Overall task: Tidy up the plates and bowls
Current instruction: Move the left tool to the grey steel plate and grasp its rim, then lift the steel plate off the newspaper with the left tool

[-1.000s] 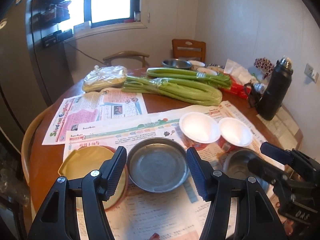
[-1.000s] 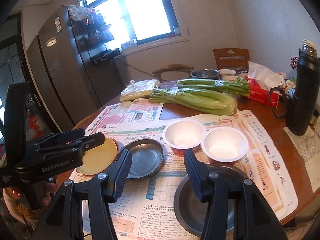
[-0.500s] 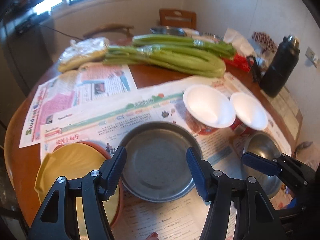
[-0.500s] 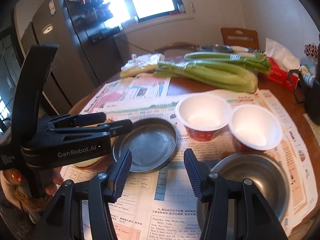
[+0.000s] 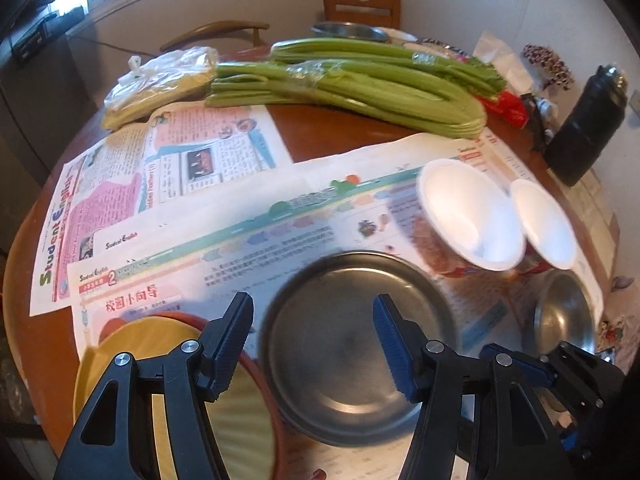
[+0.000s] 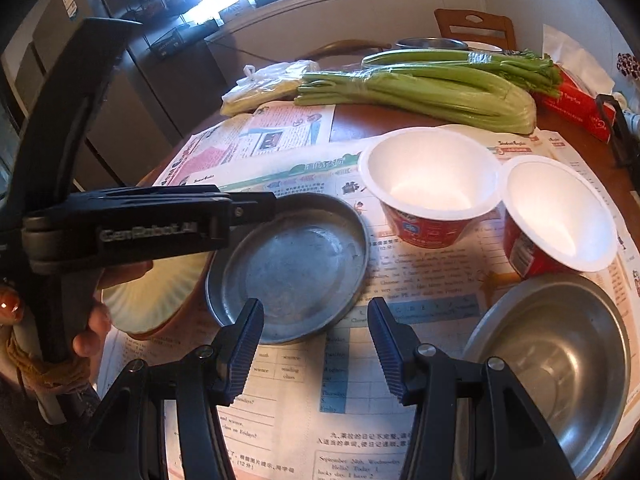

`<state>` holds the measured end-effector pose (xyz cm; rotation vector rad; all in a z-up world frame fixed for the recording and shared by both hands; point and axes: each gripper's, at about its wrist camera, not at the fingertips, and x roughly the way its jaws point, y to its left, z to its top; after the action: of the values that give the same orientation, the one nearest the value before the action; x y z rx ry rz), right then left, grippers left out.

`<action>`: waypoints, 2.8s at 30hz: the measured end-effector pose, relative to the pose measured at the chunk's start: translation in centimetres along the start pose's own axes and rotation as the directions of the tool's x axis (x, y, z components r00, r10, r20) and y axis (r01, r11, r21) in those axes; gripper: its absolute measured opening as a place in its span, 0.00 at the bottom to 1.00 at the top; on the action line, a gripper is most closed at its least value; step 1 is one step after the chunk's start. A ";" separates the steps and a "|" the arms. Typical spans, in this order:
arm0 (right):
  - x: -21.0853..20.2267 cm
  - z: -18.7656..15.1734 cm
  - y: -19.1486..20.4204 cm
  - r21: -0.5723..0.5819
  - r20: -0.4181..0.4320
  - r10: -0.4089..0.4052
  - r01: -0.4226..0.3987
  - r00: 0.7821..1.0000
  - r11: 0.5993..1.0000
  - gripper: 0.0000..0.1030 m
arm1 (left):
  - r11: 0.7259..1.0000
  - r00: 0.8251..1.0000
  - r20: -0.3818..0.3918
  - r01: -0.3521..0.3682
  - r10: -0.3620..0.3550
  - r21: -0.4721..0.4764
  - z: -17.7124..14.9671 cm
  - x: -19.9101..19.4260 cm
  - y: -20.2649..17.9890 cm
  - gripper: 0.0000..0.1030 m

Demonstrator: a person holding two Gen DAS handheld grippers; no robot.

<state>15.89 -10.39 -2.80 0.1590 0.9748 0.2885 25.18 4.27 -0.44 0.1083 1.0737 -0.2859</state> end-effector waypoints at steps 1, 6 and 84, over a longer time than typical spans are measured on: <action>0.3 0.0 0.1 -0.001 -0.007 -0.001 0.001 1.000 1.000 0.52 | 1.000 1.000 -0.005 0.006 -0.006 0.001 0.1 0.2 0.1 0.62; 1.8 -0.2 0.2 0.009 -0.047 -0.046 0.047 0.998 0.999 0.52 | 0.999 0.998 -0.047 0.039 -0.039 0.001 0.3 1.8 0.2 0.62; -3.1 0.0 0.9 -0.046 0.017 -0.034 0.034 0.999 0.998 0.41 | 0.997 0.999 0.041 0.034 -0.031 -0.076 -5.0 -3.9 -1.3 0.61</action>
<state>14.16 -10.51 -0.12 0.1027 0.9530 0.2778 18.82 4.85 0.64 0.0163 1.0462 -0.2745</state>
